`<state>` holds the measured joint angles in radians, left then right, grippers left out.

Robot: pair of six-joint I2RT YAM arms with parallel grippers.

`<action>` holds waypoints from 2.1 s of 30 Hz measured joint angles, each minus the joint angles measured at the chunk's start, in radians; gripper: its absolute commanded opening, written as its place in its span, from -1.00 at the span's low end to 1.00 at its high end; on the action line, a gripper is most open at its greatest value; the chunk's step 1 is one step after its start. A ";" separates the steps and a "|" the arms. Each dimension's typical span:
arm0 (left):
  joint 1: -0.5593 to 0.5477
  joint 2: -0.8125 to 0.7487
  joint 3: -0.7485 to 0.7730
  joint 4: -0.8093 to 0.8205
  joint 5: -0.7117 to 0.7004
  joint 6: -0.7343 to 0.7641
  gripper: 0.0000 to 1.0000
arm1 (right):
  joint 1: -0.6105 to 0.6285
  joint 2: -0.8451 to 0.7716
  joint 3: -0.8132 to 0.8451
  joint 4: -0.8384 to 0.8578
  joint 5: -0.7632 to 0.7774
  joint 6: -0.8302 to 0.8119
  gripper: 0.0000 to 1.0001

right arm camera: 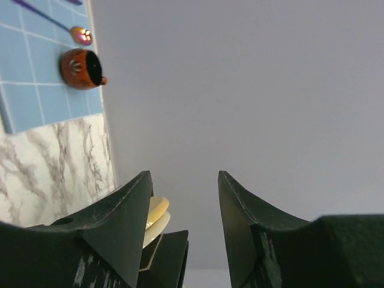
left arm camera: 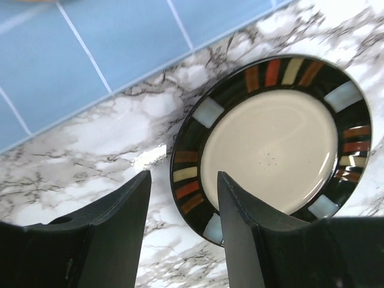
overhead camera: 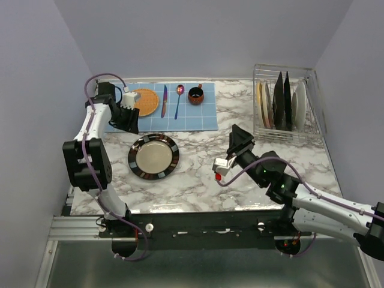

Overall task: Unload the plates from the dish rack
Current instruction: Unload the plate from the dish rack.

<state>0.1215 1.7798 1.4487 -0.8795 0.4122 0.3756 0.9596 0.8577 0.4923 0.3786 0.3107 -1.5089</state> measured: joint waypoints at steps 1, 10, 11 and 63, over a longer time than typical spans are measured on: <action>-0.007 -0.034 -0.006 0.016 0.000 -0.005 0.16 | -0.002 0.006 0.025 -0.006 0.007 0.023 0.12; -0.113 -0.213 -0.033 0.157 -0.005 -0.104 0.17 | -0.135 0.224 0.584 -0.225 0.079 0.372 0.11; -0.117 -0.213 -0.033 0.169 -0.006 -0.115 0.18 | -0.164 0.241 0.629 -0.249 0.080 0.411 0.10; -0.148 -0.315 -0.237 0.438 -0.129 -0.224 0.39 | -1.175 0.397 0.697 -0.733 -0.372 1.304 0.10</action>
<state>-0.0265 1.4647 1.2114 -0.4416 0.2832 0.1516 -0.2157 1.2552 1.1896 -0.3542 -0.0608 -0.2050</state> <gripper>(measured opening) 0.697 0.538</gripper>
